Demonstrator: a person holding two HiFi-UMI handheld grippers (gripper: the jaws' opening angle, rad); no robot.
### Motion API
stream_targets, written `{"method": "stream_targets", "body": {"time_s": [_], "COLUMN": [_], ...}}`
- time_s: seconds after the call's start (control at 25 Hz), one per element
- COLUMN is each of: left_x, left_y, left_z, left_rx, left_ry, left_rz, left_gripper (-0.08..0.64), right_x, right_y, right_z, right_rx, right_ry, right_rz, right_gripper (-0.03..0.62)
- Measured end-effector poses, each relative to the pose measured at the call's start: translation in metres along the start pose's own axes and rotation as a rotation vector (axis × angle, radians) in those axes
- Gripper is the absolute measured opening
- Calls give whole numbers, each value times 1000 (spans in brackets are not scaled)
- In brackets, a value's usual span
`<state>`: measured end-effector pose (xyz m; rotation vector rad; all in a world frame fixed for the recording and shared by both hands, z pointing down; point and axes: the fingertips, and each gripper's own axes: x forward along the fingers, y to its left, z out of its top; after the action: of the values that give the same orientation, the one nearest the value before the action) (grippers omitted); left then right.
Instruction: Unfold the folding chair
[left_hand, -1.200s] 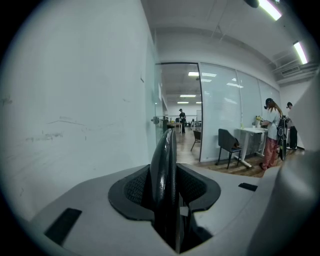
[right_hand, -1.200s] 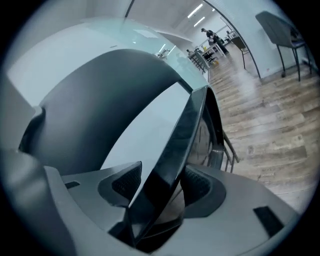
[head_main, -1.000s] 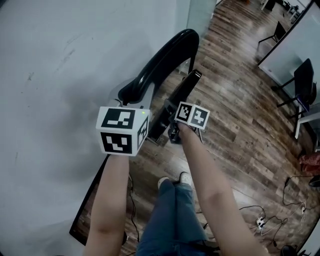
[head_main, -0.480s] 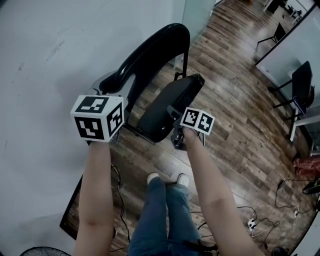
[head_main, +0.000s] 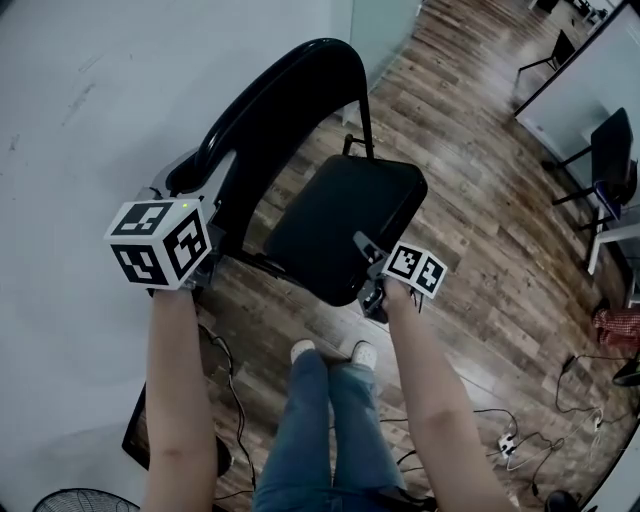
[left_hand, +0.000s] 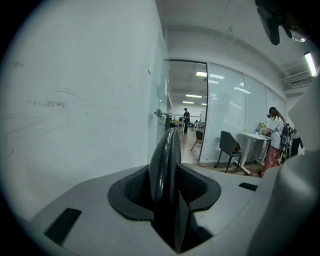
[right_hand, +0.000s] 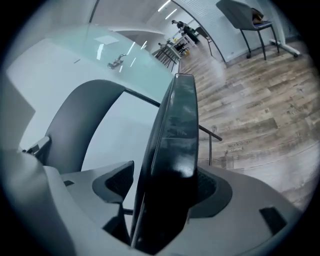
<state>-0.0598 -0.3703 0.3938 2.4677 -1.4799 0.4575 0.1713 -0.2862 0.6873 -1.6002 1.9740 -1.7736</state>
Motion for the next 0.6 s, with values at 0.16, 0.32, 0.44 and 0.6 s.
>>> {"method": "stream_targets", "body": {"time_s": [0.16,0.32,0.44,0.6], "left_x": [5,10,16,22], "left_y": [-4,-3,-4,8], "left_z": [-13,-22,-34,-50], "left_rx": [-12,-29,-39,-52], "left_ry": [5,6,14,17], "left_rz": [-2,7,7,9], "left_gripper": [141,144,146,149], "right_x": [-8,-10,-10,-2], "right_y": [-42,-77,-105,-134], "right_z": [-6,-12,-18,-27], "right_rx": [71,52,95,137], "right_ry": [-31,2,-6,-26], "right_rz": [-30,-78,-103,-108], "right_gripper": [325,324,324,324]}}
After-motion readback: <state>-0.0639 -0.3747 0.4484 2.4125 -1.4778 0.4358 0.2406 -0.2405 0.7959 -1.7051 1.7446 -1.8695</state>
